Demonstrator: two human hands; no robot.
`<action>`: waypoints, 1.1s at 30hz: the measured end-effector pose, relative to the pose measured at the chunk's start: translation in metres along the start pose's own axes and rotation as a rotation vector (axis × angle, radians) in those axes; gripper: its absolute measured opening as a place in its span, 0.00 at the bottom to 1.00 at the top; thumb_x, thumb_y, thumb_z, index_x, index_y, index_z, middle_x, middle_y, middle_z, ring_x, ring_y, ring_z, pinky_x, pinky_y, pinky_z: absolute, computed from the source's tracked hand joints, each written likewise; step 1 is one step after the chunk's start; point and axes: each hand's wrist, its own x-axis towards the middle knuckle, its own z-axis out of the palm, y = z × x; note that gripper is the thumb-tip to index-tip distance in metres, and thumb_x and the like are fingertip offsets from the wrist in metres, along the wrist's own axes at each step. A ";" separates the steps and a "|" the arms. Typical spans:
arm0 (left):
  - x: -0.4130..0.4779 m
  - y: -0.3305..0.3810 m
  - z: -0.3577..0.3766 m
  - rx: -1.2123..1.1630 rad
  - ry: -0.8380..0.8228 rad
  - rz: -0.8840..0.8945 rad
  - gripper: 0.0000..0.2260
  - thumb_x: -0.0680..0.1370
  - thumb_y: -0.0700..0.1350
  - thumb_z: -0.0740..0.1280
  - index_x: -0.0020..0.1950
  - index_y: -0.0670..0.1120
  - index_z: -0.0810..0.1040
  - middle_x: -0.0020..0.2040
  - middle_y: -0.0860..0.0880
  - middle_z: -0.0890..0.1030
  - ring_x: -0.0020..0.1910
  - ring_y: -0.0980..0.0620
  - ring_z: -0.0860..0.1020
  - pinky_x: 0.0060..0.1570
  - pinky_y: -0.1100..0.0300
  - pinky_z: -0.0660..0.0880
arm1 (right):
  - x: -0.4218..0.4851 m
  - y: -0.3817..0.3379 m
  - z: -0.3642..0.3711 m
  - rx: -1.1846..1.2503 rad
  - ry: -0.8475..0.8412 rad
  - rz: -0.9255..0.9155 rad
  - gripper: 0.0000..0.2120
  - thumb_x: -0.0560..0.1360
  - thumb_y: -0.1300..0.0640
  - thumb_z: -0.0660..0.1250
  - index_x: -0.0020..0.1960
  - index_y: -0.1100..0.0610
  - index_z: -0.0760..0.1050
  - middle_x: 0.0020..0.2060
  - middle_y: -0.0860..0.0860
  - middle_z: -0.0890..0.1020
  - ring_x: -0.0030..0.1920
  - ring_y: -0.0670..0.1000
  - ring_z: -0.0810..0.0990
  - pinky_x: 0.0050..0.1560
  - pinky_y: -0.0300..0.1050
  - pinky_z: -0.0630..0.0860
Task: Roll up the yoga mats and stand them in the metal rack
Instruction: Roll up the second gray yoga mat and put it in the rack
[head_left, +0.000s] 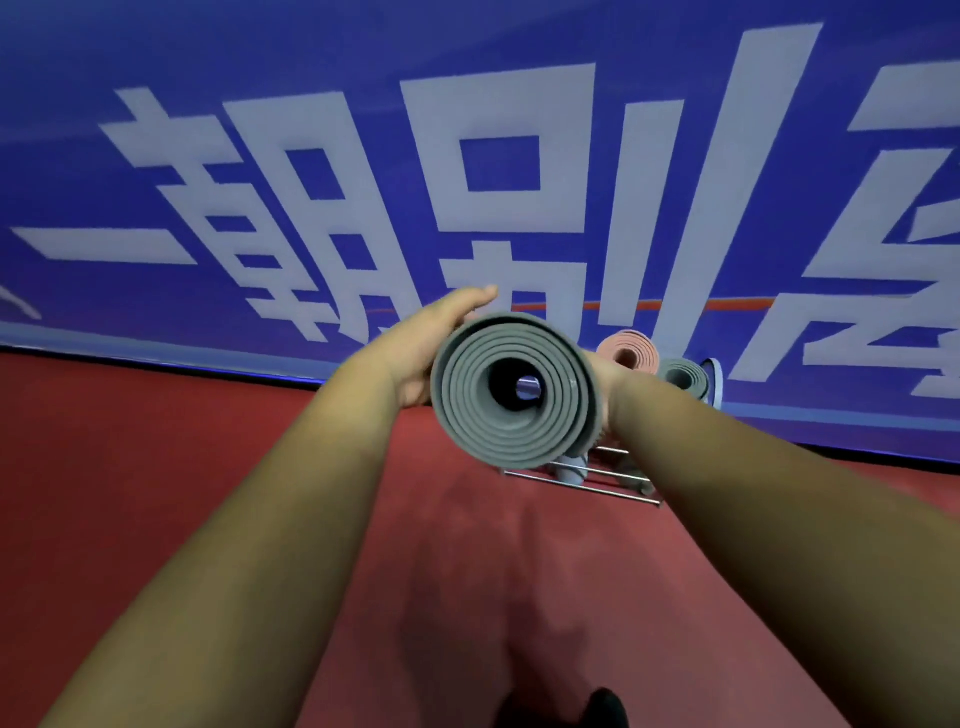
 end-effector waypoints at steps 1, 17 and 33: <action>0.002 0.014 0.000 0.015 -0.022 0.021 0.41 0.74 0.69 0.73 0.68 0.33 0.79 0.61 0.29 0.79 0.56 0.36 0.78 0.68 0.36 0.75 | -0.001 -0.007 -0.004 -0.019 -0.010 0.015 0.27 0.79 0.48 0.67 0.29 0.66 0.82 0.29 0.58 0.83 0.26 0.54 0.83 0.28 0.43 0.82; 0.090 0.071 0.007 0.718 0.440 0.172 0.18 0.76 0.37 0.70 0.59 0.57 0.77 0.52 0.45 0.82 0.40 0.39 0.85 0.26 0.42 0.83 | 0.090 -0.075 -0.035 0.109 0.019 0.137 0.25 0.75 0.41 0.68 0.63 0.58 0.82 0.53 0.61 0.87 0.47 0.67 0.87 0.40 0.57 0.87; 0.209 0.176 -0.089 0.691 0.334 0.213 0.14 0.75 0.35 0.69 0.56 0.52 0.82 0.47 0.41 0.85 0.42 0.36 0.85 0.44 0.40 0.86 | 0.070 -0.266 0.012 -0.399 0.231 -0.435 0.40 0.70 0.15 0.56 0.64 0.42 0.83 0.60 0.51 0.87 0.62 0.64 0.83 0.62 0.76 0.76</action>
